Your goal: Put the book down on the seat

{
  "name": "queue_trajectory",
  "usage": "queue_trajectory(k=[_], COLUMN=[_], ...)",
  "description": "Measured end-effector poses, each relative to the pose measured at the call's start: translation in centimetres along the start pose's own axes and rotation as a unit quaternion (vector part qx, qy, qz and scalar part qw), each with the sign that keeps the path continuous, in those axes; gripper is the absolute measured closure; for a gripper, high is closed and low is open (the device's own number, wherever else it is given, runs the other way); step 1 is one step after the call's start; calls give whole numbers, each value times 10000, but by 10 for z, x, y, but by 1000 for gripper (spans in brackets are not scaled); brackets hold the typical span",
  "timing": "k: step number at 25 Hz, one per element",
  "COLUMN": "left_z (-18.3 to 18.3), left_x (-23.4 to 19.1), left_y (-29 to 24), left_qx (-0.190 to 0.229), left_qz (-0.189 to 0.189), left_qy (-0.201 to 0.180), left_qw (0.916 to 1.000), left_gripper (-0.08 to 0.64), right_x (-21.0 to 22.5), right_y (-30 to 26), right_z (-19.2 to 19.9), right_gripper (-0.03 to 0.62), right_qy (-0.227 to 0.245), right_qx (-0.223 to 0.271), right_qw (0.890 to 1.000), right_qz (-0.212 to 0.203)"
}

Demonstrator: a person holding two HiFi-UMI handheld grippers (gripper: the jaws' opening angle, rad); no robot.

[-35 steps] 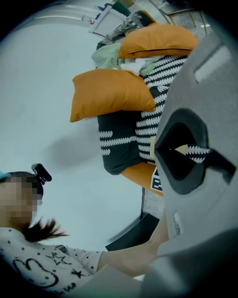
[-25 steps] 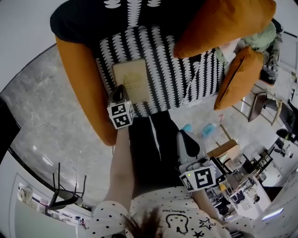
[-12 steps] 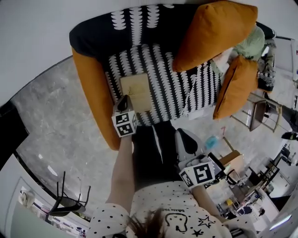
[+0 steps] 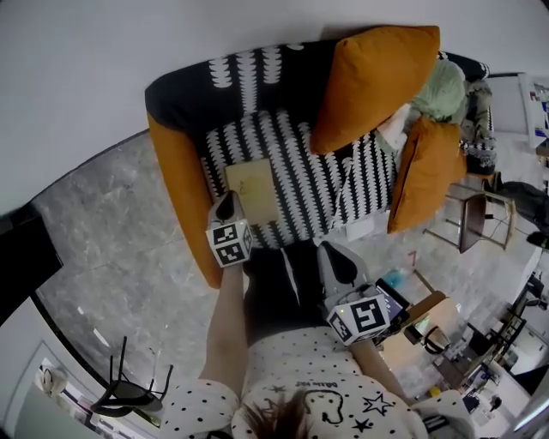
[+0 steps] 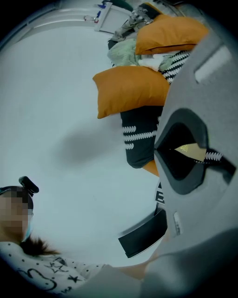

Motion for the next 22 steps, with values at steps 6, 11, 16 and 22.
queue_trajectory(k=[6,11,16,22], left_z=[-22,-41,-53,-56], left_x=[9,28,40,44], left_y=[26,41,47,54], left_qx=[314,455,550,597], left_qz=[110,293,348,352], left_qy=[-111,-331,-437,-520], left_qw=[9994,9980,9969,9962], left_gripper=[568,568,568,568], right_x=[-12,-13,-4,-2], right_y=[5,13,19,21], right_z=[-4,-10,-14,-14], right_gripper=[591,591,591,591], right_qy=[96,148,158,158], right_qx=[161,256,339,416], right_qw=[9998,9995,9993,9990], right_qz=[-57,-90,-9,-11])
Point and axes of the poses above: the fingertips, and each gripper's own axes: y backward along the fingers, x to its right, z out of its underside, the point moved 1 cm from there along y, backward along the fingers, and after that the axes turned 8 degrees about y, right-handed, at the moved point
